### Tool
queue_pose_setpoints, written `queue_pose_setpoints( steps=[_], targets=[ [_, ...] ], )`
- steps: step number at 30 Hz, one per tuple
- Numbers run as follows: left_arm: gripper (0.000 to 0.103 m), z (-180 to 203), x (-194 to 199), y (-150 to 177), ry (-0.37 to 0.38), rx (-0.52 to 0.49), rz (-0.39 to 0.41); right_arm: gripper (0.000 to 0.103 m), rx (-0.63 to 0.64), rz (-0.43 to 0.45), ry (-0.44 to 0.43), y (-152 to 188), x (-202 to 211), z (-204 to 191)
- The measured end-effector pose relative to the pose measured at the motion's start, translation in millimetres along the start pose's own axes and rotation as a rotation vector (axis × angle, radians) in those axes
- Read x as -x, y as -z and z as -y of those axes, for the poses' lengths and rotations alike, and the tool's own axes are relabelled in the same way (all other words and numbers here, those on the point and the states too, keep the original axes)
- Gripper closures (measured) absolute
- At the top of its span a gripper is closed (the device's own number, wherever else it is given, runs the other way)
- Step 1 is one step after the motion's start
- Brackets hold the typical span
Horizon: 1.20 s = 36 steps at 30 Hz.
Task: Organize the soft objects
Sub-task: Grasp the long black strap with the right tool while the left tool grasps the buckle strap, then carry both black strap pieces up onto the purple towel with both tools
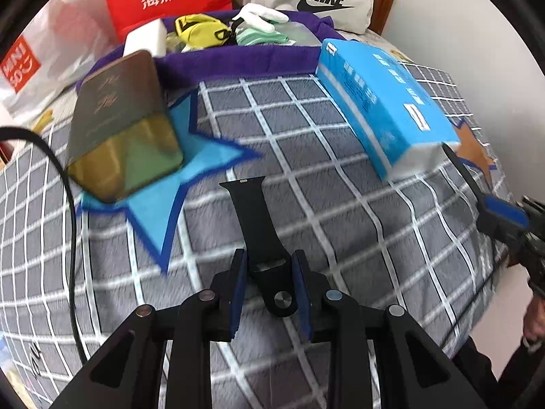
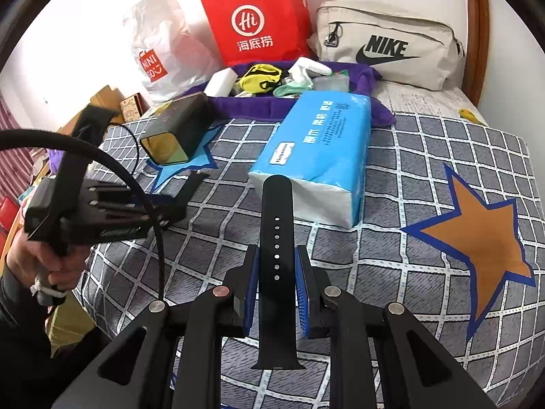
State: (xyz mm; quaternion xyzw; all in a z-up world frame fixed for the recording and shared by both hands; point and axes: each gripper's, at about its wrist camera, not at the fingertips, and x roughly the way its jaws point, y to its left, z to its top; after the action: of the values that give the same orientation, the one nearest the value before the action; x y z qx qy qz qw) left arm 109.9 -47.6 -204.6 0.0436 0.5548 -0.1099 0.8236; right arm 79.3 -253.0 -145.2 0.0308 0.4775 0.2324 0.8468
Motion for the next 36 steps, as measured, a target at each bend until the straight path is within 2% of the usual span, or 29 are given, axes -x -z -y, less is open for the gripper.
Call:
queue_pose_setpoints(
  steps=[3,5,9,10,12,14,18,21,24,25,26,27,29,33,36],
  targets=[
    [0.074,-9,5,10,0.035,0.035,-0.010,0.083,0.010,-0.001,-0.009,-1,1,-6],
    [0.066,-14,4,10,0.053,0.070,-0.014,0.083,0.017,0.001,-0.011,-1,2,-9],
    [0.064,-17,-2,-2,0.062,0.122,-0.026,0.083,0.027,0.009,-0.014,0,6,-14],
    [0.066,-15,-4,-5,0.042,0.120,-0.028,0.083,0.027,0.011,-0.015,0,7,-13],
    [0.080,-7,-8,-8,-0.012,0.085,-0.023,0.083,0.022,0.013,-0.014,1,8,-12],
    [0.083,-1,-9,-8,-0.068,0.042,-0.008,0.083,0.018,0.014,-0.013,1,8,-11],
    [0.082,3,-5,-6,-0.027,0.033,-0.010,0.083,0.009,0.015,-0.012,3,9,-7],
    [0.073,4,-4,-3,-0.030,0.031,-0.019,0.083,0.004,0.014,-0.011,4,9,-5],
    [0.073,7,-7,-5,-0.012,0.038,-0.025,0.083,-0.001,0.013,-0.012,4,9,-2],
    [0.074,9,-7,-5,-0.024,0.026,-0.017,0.083,-0.002,0.013,-0.014,4,9,-2],
    [0.082,11,-8,-5,-0.031,0.015,-0.010,0.083,-0.003,0.015,-0.015,4,9,-1],
    [0.083,12,-8,-5,-0.033,0.002,-0.001,0.083,-0.004,0.015,-0.018,3,9,-1],
    [0.083,9,-8,-4,-0.039,0.000,0.017,0.083,-0.008,0.017,-0.028,2,10,-2],
    [0.083,-6,-2,-7,0.049,0.058,0.008,0.083,-0.004,0.035,-0.026,-4,17,-5],
    [0.083,-6,10,-9,0.053,0.050,0.039,0.083,0.001,0.052,-0.026,-11,24,-7]
  ],
)
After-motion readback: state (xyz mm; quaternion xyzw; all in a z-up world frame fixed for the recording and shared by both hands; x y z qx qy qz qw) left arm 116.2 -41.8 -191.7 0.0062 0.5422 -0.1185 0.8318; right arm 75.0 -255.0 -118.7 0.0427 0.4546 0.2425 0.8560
